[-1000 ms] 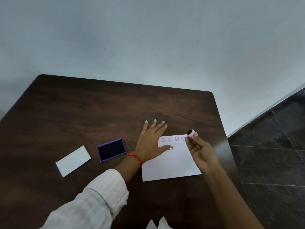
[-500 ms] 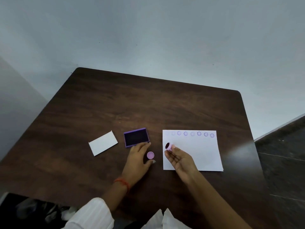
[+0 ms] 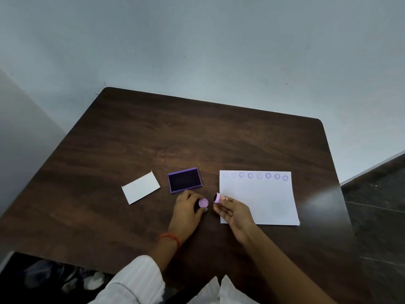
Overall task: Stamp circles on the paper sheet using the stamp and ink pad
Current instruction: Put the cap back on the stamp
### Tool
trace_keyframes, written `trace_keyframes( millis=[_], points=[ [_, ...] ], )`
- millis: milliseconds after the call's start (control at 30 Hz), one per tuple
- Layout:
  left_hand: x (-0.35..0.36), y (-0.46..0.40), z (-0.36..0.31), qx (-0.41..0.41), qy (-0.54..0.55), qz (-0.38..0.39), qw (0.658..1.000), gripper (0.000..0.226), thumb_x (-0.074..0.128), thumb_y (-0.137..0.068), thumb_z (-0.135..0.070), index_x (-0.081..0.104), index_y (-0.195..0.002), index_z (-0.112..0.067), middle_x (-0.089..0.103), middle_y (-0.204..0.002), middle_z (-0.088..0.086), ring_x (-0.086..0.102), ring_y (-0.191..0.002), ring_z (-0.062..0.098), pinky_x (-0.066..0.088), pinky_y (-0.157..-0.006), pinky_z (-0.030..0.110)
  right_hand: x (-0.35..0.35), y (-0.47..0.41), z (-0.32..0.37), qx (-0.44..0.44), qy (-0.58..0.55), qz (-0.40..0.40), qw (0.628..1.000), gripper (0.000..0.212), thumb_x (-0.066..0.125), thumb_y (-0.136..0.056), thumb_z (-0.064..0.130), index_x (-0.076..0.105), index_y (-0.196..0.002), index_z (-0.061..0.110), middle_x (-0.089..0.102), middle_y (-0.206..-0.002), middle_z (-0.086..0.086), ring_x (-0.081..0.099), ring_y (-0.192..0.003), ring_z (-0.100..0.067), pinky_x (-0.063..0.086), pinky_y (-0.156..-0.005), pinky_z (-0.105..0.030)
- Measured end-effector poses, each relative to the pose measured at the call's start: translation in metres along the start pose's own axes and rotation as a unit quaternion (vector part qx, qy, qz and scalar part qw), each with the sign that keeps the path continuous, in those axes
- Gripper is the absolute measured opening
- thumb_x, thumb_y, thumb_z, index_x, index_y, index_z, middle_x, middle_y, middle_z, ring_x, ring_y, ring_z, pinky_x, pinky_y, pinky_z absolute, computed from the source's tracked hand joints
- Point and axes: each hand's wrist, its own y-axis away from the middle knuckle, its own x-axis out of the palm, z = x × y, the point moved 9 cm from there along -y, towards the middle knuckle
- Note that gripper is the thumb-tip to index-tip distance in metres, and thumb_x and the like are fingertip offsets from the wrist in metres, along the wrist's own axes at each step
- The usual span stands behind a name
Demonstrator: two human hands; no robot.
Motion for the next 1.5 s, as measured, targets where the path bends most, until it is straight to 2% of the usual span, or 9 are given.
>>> trace_keyframes(
  millis=[200,400,633,767,833,967,1067,1300,1500],
  points=[
    [-0.008,0.001,-0.009,0.015,0.029,-0.005,0.999,0.029,0.067,-0.081,-0.017,0.061,-0.11,-0.018,0.063,-0.113,0.002,0.055,-0.101,0.011,0.043,-0.085,0.017,0.011,0.005,0.013,-0.059,0.13,0.011,0.99,0.01,0.066,-0.082,0.009,0.069,-0.089,0.015,0.072,-0.09,-0.006,0.071,-0.082,-0.019,0.059,-0.065,-0.018],
    [-0.019,0.001,-0.014,-0.003,0.089,-0.013,0.996,0.027,0.066,-0.082,-0.015,0.063,-0.109,-0.018,0.069,-0.106,0.002,0.062,-0.094,0.01,0.052,-0.087,0.023,0.023,0.009,0.026,-0.136,0.236,0.027,0.962,0.01,0.073,-0.077,0.023,0.071,-0.086,0.023,0.073,-0.093,-0.005,0.071,-0.086,-0.016,0.058,-0.069,-0.017],
    [-0.023,-0.001,-0.016,0.002,0.091,-0.014,0.996,0.03,0.074,-0.075,-0.014,0.065,-0.103,-0.019,0.068,-0.1,-0.002,0.057,-0.075,-0.004,0.042,-0.067,-0.004,0.032,0.017,0.036,-0.184,0.288,0.034,0.939,0.013,0.071,-0.078,0.02,0.07,-0.075,0.033,0.073,-0.081,0.004,0.071,-0.076,-0.01,0.055,-0.063,-0.012],
    [-0.025,-0.001,-0.017,0.007,0.093,-0.012,0.996,0.029,0.075,-0.073,-0.016,0.066,-0.101,-0.02,0.068,-0.1,-0.001,0.059,-0.08,0.002,0.046,-0.067,0.006,0.036,0.021,0.042,-0.21,0.331,0.035,0.919,0.015,0.072,-0.078,0.02,0.068,-0.078,0.035,0.068,-0.074,0.016,0.065,-0.069,0.008,0.046,-0.055,-0.001],
    [-0.024,-0.001,-0.017,0.01,0.095,-0.006,0.995,0.029,0.075,-0.074,-0.017,0.066,-0.101,-0.02,0.068,-0.101,-0.001,0.061,-0.083,0.004,0.047,-0.072,0.01,0.036,0.021,0.042,-0.214,0.346,0.041,0.912,0.013,0.072,-0.078,0.022,0.068,-0.08,0.034,0.067,-0.075,0.018,0.065,-0.07,0.005,0.045,-0.056,0.0],
    [-0.025,-0.001,-0.019,0.018,0.094,-0.001,0.995,0.027,0.075,-0.074,-0.018,0.067,-0.099,-0.017,0.069,-0.099,0.001,0.062,-0.082,0.005,0.047,-0.07,0.009,0.034,0.017,0.039,-0.192,0.344,0.059,0.917,0.01,0.072,-0.078,0.019,0.072,-0.088,0.021,0.072,-0.082,0.002,0.069,-0.079,-0.009,0.054,-0.069,-0.012],
    [-0.027,0.0,-0.022,0.023,0.092,-0.001,0.995,0.025,0.075,-0.074,-0.018,0.067,-0.098,-0.017,0.069,-0.098,0.001,0.062,-0.081,0.005,0.048,-0.069,0.009,0.034,0.015,0.036,-0.153,0.306,0.079,0.936,0.012,0.07,-0.079,0.016,0.072,-0.09,0.014,0.072,-0.081,-0.005,0.071,-0.072,-0.011,0.055,-0.062,-0.013],
    [-0.028,0.0,-0.024,0.027,0.078,0.005,0.997,0.026,0.075,-0.073,-0.02,0.066,-0.098,-0.019,0.068,-0.097,-0.001,0.059,-0.078,0.001,0.046,-0.067,0.007,0.029,0.012,0.029,-0.097,0.324,0.064,0.939,0.026,0.064,-0.083,0.036,0.07,-0.091,0.012,0.073,-0.086,-0.01,0.073,-0.074,-0.017,0.06,-0.068,-0.024],
    [-0.027,-0.002,-0.019,0.01,0.08,0.008,0.997,0.029,0.076,-0.072,-0.021,0.066,-0.099,-0.02,0.068,-0.099,-0.001,0.061,-0.084,0.005,0.049,-0.072,0.012,0.029,0.012,0.035,-0.116,0.276,0.09,0.95,0.018,0.067,-0.082,0.014,0.066,-0.099,0.01,0.071,-0.099,-0.015,0.071,-0.089,-0.022,0.059,-0.077,-0.027]
  ],
)
